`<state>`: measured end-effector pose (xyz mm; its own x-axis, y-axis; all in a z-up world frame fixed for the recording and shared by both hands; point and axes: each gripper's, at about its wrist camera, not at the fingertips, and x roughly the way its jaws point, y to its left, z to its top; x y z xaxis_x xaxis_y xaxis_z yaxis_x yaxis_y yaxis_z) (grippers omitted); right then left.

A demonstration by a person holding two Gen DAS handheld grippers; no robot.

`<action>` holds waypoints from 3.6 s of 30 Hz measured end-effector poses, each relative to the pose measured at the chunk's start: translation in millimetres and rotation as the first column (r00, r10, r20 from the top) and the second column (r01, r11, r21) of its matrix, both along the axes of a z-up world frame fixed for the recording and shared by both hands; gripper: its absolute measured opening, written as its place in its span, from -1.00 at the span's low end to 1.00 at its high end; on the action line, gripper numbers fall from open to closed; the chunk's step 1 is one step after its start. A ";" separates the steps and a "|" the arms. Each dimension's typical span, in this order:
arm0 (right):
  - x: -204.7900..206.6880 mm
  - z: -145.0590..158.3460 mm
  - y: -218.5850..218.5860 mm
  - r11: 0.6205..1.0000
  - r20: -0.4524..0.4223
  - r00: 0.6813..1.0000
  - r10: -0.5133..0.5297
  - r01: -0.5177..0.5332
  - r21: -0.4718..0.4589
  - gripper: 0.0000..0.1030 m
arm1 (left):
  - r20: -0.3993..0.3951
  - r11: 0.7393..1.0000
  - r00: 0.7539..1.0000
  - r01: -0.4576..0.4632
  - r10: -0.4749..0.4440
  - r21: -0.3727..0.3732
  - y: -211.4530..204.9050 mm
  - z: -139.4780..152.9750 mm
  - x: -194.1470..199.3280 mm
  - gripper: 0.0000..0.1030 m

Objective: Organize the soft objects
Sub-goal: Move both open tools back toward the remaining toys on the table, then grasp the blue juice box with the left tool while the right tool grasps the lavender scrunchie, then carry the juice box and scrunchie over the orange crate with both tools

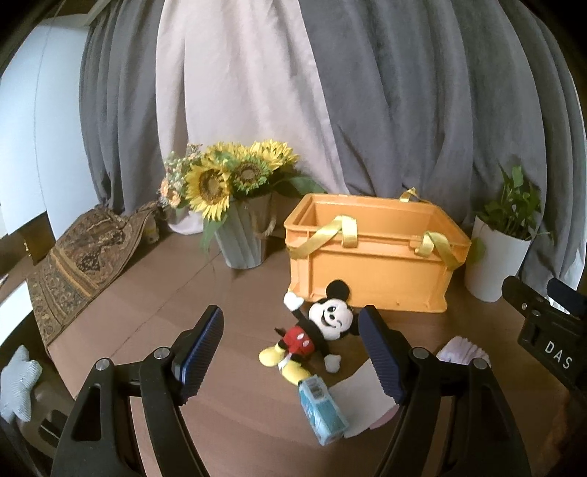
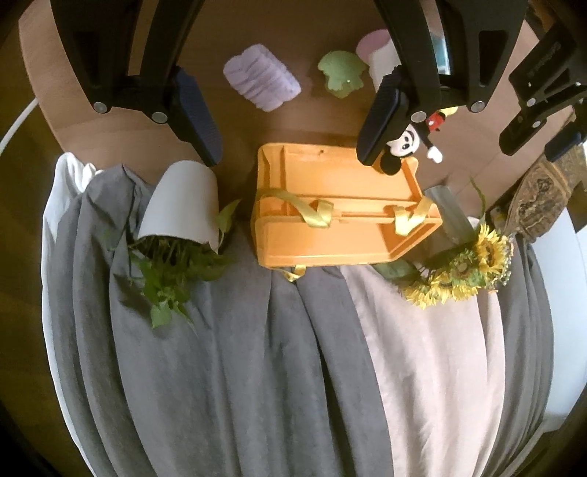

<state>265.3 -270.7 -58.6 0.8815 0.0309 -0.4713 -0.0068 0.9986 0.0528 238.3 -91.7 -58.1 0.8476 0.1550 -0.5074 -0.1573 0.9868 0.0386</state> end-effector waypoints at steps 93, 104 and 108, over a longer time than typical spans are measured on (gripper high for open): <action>-6.3 -41.9 -1.7 0.997 -0.165 0.985 -0.058 0.066 0.042 -0.66 | -0.148 0.980 0.970 0.186 -0.195 -0.073 -5.9 -44.8 21.7 -0.50; -15.8 -5.2 13.3 0.995 -0.074 0.995 -0.073 0.078 0.064 -0.66 | -0.046 0.965 0.965 0.254 -0.257 -0.070 7.6 -3.8 28.4 -0.50; -15.2 7.5 19.7 0.994 -0.042 0.996 -0.083 0.085 0.068 -0.66 | -0.022 0.956 0.959 0.279 -0.281 -0.088 13.8 7.8 35.0 -0.50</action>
<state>250.1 -251.0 -51.1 0.8633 -0.0087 -0.5046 0.0804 0.9894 0.1206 273.4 -77.9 -50.3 0.8330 -0.1302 -0.5378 0.1257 0.9910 -0.0453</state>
